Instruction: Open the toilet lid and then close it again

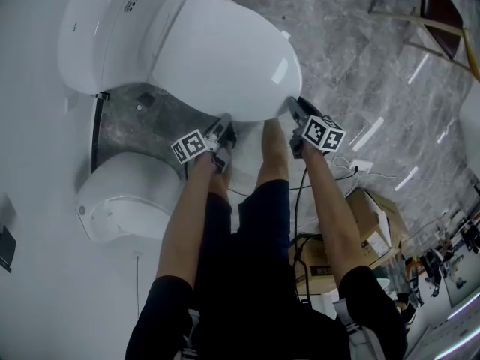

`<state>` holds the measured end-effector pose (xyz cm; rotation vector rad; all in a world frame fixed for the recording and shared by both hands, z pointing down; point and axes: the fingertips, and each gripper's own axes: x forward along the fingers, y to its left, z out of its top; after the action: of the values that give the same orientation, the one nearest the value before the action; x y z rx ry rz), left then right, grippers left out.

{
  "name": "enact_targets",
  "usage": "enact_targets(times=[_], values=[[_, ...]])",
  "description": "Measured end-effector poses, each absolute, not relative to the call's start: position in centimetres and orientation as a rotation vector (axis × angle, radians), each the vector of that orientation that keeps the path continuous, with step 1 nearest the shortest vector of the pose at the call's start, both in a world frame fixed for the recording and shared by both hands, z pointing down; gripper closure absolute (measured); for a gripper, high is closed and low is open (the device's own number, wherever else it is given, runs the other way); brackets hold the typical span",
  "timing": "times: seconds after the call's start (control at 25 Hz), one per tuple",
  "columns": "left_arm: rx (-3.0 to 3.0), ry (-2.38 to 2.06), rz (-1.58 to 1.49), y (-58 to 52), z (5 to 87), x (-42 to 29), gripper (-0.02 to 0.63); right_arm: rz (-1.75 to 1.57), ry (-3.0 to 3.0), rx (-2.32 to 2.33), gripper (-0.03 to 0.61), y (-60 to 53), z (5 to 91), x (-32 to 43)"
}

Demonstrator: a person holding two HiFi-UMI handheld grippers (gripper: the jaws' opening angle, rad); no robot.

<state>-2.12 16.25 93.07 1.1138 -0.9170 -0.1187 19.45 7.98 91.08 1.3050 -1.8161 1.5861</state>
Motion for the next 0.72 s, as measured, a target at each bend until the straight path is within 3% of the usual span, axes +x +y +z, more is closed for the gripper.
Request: enact_targets(times=[0.48, 0.72], values=[[1.143, -0.858, -0.236, 15.7, 86.8, -3.9, 0.479, 1.778, -1.95, 1.304, 0.509, 6.8, 81.6, 18.1], [1.162, -0.847, -0.293, 15.1, 83.9, -5.3, 0.479, 1.848, -2.04, 1.293, 0.505, 6.0, 77.7, 15.7]])
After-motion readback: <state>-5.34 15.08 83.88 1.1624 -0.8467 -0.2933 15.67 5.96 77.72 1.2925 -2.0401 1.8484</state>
